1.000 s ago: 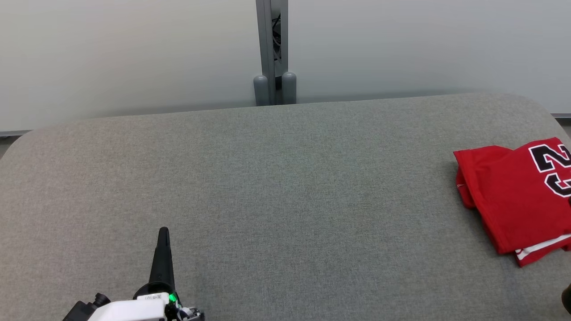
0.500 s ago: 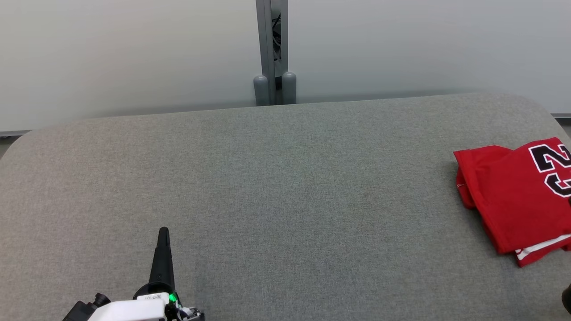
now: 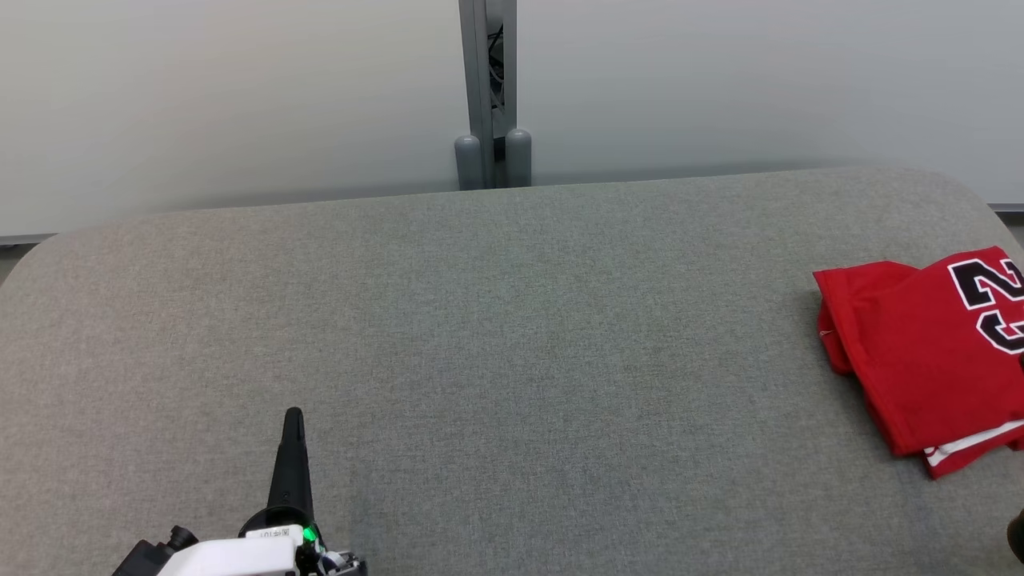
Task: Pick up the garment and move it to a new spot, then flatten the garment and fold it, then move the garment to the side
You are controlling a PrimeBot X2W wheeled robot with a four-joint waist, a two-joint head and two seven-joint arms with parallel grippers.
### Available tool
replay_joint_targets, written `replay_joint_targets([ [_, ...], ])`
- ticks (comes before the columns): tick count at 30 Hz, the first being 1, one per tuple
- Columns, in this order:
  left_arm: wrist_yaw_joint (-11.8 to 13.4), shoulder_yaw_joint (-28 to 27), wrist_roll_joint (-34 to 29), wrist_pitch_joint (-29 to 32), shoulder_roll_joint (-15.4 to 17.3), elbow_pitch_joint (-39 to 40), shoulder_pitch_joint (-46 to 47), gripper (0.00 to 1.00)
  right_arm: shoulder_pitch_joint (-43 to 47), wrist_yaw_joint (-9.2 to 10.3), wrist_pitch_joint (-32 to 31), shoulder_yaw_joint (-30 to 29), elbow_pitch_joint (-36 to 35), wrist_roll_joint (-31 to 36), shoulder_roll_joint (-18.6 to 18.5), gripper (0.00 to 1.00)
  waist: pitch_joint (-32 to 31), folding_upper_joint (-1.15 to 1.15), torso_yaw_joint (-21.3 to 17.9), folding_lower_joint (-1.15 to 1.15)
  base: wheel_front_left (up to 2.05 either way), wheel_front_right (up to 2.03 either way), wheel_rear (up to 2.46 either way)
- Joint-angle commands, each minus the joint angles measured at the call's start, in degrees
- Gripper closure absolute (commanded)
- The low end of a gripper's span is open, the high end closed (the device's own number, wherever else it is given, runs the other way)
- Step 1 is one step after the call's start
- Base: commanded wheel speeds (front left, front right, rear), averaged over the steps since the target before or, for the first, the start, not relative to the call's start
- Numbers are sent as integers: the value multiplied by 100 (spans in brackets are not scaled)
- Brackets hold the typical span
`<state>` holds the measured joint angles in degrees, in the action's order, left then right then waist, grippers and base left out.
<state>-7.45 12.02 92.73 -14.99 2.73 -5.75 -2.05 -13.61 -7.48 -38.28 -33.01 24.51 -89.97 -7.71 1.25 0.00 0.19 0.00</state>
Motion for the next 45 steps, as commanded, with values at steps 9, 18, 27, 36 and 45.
replay_joint_targets([
  [9, -26, -11, 8, -9, 12, 2, 69, 100, -47, -2, -13, -18, -15, -14, -41, 100, 0, 0, 0, 0, 0, 0, 0],
  [18, -26, -11, 8, -9, 12, 1, 69, 100, -48, -2, -13, -20, -15, -13, -41, 100, 0, 0, 0, 0, 0, 0, 0],
  [27, -26, -10, 8, -9, 12, 2, 69, 100, -47, -2, -14, -19, -15, -12, -41, 100, 0, 0, 0, 0, 0, 0, 0],
  [36, -26, -11, 9, -9, 12, 2, 69, 100, -48, -2, -14, -20, -15, -12, -40, 100, 0, 0, 0, 0, 0, 0, 0],
  [45, -26, -12, 9, -9, 12, 2, 69, 100, -48, -2, -14, -22, -15, -12, -40, 100, 0, 0, 0, 0, 0, 0, 0],
])
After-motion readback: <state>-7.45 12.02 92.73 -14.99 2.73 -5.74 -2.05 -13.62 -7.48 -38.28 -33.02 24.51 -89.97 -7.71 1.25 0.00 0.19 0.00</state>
